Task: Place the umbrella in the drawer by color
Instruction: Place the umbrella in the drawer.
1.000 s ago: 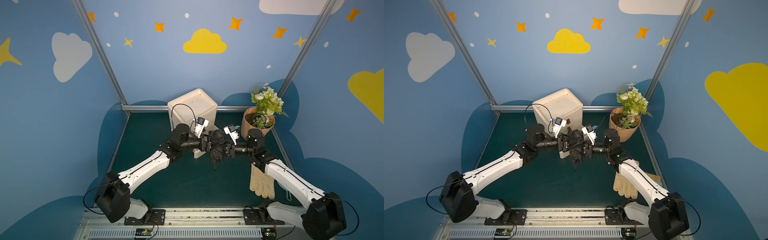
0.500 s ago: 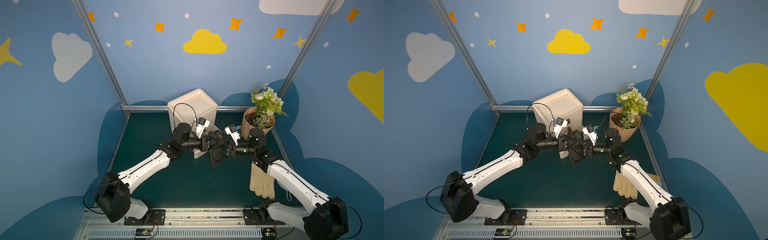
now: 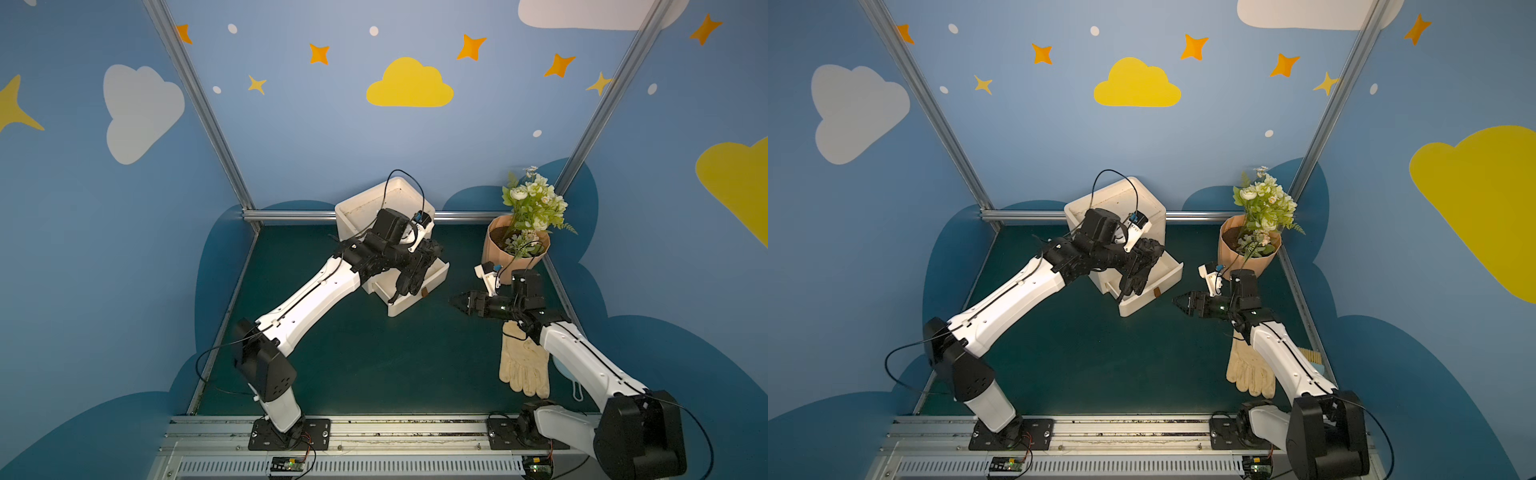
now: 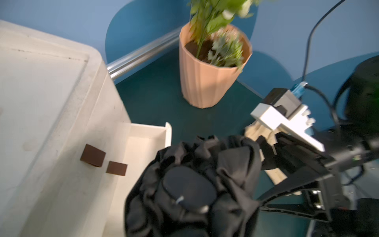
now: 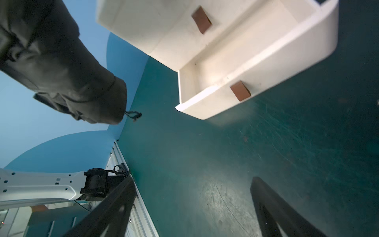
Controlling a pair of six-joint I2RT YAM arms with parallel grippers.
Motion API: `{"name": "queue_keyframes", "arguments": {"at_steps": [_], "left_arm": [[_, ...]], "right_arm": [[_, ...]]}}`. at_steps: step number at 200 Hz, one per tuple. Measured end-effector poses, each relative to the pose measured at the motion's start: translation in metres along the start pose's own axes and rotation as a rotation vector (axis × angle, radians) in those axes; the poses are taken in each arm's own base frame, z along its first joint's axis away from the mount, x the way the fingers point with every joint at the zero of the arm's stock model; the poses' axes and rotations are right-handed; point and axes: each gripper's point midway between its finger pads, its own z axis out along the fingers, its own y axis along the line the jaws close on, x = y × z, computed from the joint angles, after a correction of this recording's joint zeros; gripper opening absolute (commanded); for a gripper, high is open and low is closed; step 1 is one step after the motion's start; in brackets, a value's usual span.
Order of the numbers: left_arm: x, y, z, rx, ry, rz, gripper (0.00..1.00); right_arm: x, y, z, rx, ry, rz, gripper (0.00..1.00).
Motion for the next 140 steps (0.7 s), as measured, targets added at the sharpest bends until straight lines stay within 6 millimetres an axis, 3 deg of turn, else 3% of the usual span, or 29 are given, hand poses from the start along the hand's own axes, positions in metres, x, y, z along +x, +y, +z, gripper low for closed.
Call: {"name": "queue_keyframes", "arguments": {"at_steps": [30,66,140], "left_arm": [[0.016,0.025,0.048,-0.100,0.167,0.081,0.23],[0.021,0.037,0.088,-0.155,0.260,0.150,0.22],[0.008,0.035,0.125,-0.191,0.248,0.233,0.22]], "right_arm": [[0.009,-0.017,0.011,0.026,0.045,0.058,0.89],[0.011,-0.024,0.014,0.047,0.054,0.072,0.88],[0.012,-0.030,0.016,0.068,0.057,0.073,0.89]]}}
